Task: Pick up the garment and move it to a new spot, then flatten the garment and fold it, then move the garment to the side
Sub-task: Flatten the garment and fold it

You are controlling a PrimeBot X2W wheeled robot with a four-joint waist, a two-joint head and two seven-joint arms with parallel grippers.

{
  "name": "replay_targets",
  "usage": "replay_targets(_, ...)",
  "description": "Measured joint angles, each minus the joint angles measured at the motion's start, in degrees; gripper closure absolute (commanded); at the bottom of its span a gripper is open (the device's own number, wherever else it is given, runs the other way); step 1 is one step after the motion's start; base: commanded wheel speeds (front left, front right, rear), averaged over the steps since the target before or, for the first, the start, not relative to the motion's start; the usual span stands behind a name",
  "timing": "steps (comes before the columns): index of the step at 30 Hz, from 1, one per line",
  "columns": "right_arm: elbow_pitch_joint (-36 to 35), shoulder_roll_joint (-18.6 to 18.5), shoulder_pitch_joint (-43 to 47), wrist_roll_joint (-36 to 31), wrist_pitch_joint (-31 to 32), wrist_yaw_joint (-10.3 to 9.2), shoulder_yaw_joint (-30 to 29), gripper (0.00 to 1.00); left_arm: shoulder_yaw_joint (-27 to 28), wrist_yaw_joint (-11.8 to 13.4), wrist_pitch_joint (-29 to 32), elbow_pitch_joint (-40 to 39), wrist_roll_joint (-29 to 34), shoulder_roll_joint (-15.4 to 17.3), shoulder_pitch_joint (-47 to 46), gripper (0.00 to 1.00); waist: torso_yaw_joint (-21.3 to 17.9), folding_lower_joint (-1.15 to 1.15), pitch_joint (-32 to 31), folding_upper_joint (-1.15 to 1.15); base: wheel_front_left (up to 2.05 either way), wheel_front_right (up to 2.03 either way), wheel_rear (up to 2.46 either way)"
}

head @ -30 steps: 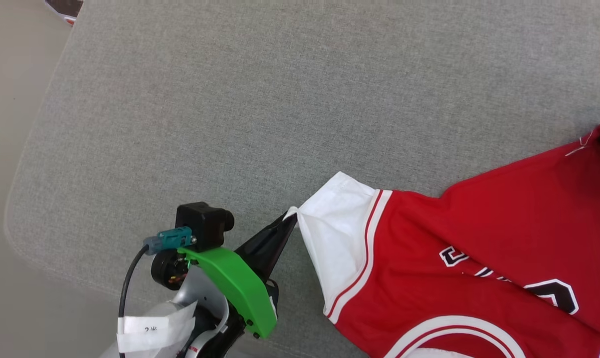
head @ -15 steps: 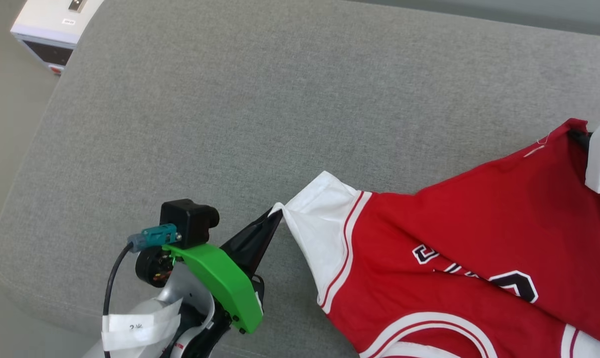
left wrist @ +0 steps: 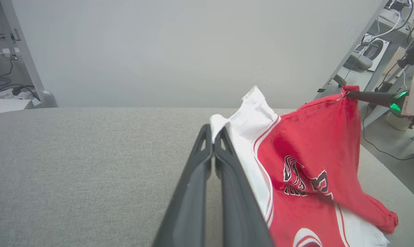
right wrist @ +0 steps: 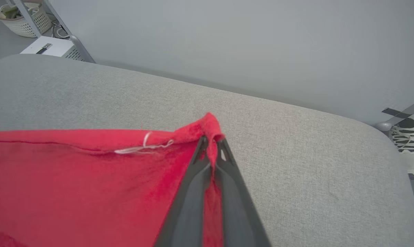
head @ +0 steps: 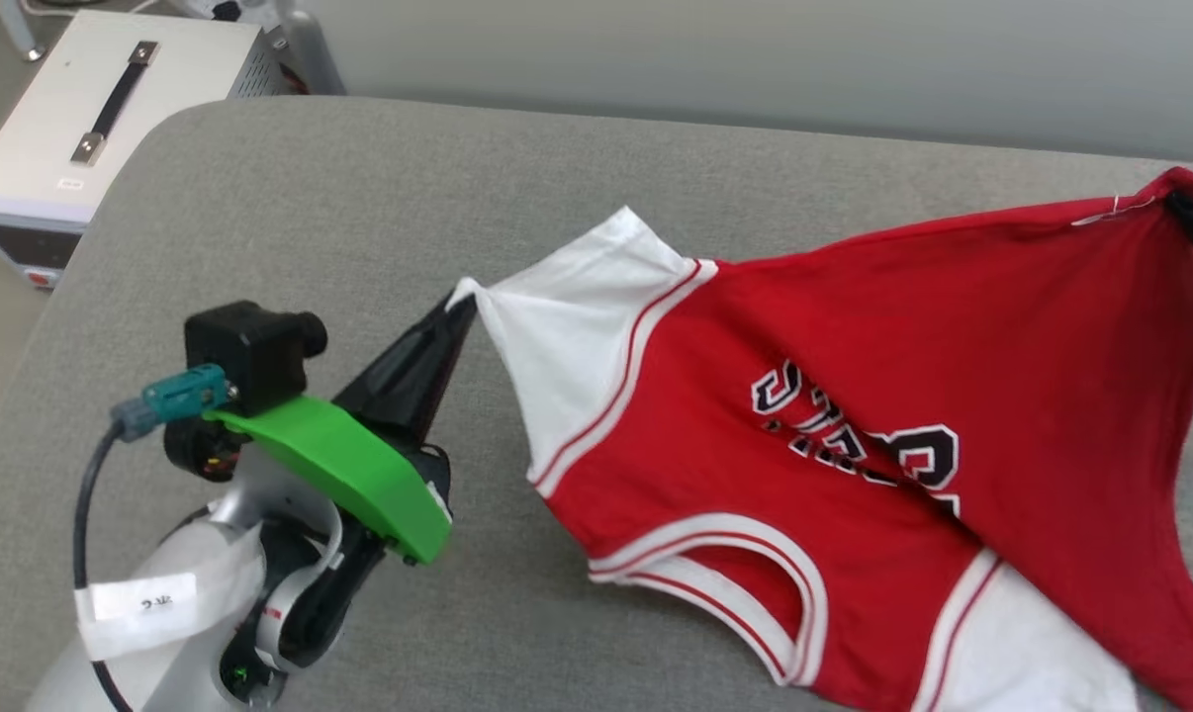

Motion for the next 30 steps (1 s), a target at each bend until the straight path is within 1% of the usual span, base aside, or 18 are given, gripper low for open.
replay_targets(6,-3.24,0.24,0.26,0.18,-1.66,0.01,-1.83,1.0,3.89,1.46,-1.01,-0.74,-0.1,0.36,-3.32,1.0,-3.24,0.0,-3.05,0.0,0.0,0.0,0.0)
replay_targets(13,-8.51,1.29,1.51,-0.44,-2.31,0.02,-4.37,1.0,6.67,3.53,-1.23,-1.35,0.78,0.9,-7.64,1.0,-6.87,0.0,-5.88,0.0,0.0,0.0,0.0)
replay_targets(23,-16.9,3.58,2.37,-2.38,-0.78,0.05,-8.0,1.0,9.24,6.9,-3.13,-1.04,5.48,1.31,-14.54,1.0,-11.38,0.0,-9.12,0.0,0.0,0.0,0.0)
replay_targets(26,-18.98,4.45,2.42,-3.21,-0.42,0.05,-9.45,1.0,9.67,7.46,-4.07,-1.04,7.25,1.36,-17.05,1.0,-12.27,0.0,-9.34,0.0,0.0,0.0,0.0)
replay_targets(30,-21.26,5.43,2.38,-3.86,-0.25,0.05,-11.07,1.0,10.09,7.51,-4.68,-1.2,8.86,1.48,-20.27,1.0,-12.76,0.0,-8.37,0.0,0.0,0.0,0.0)
